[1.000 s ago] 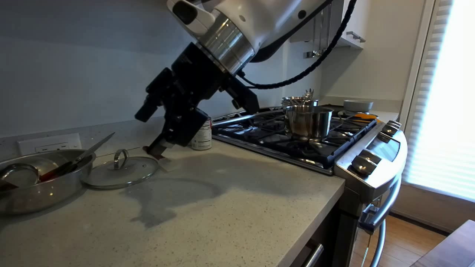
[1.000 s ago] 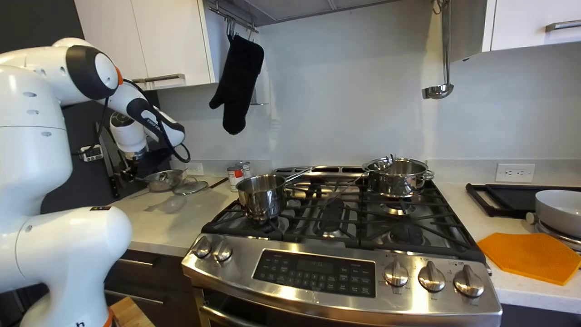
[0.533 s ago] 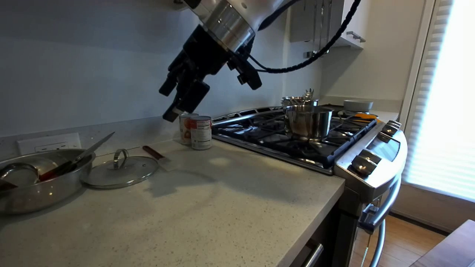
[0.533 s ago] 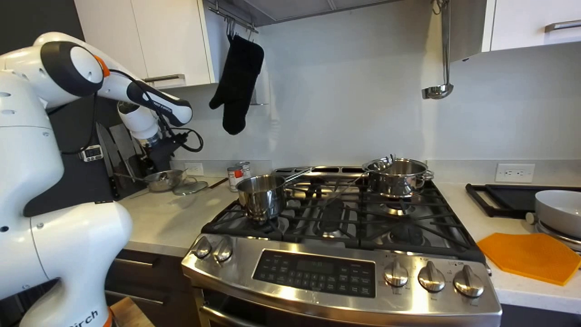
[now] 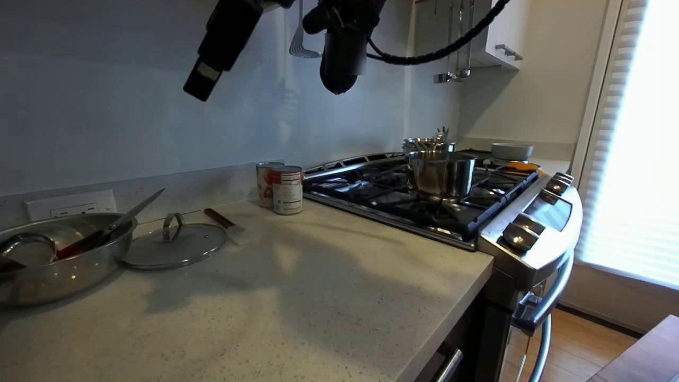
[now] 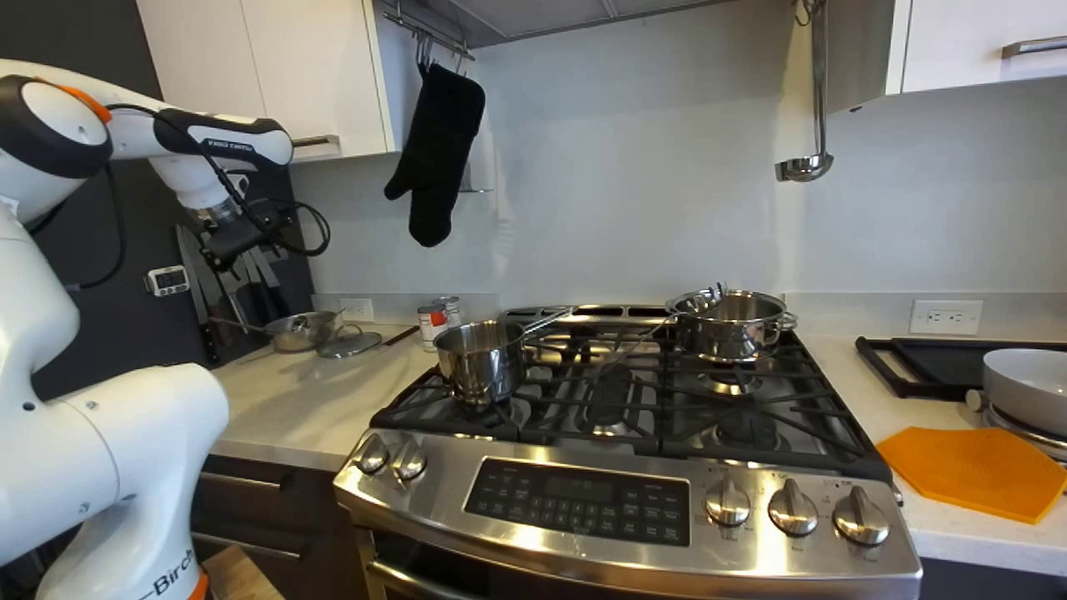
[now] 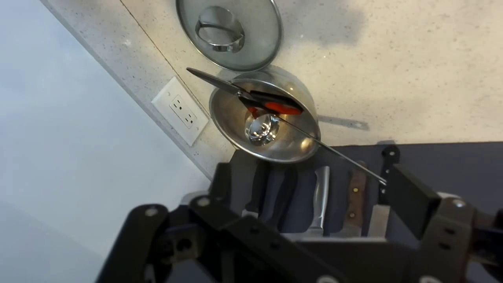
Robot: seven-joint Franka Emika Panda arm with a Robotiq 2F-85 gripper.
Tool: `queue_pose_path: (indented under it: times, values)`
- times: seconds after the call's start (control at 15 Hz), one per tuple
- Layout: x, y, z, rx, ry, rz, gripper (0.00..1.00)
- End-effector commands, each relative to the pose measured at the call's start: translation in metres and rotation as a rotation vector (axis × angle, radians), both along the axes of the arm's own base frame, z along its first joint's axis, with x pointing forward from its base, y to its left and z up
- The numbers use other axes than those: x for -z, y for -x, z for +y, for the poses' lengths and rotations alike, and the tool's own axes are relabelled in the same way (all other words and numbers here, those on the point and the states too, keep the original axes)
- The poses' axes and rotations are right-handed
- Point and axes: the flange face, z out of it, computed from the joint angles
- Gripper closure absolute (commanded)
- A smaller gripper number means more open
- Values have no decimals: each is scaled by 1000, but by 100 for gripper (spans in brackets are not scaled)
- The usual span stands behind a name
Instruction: Remove the serving spoon from the left pot
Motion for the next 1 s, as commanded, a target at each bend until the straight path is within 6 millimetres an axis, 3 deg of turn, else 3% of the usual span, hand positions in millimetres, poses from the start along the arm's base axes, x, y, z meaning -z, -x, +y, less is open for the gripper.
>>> queue_pose_path:
  times: [0.0, 0.4, 0.53, 0.6, 0.93]
  values:
    - [-14, 30, 5, 74, 19, 40, 0]
    - [-18, 51, -7, 192, 24, 138, 0]
    - [-22, 51, -15, 253, 7, 117, 0]
    - [-23, 45, -7, 191, 4, 119, 0]
    - [-25, 47, -12, 229, 0, 111, 0]
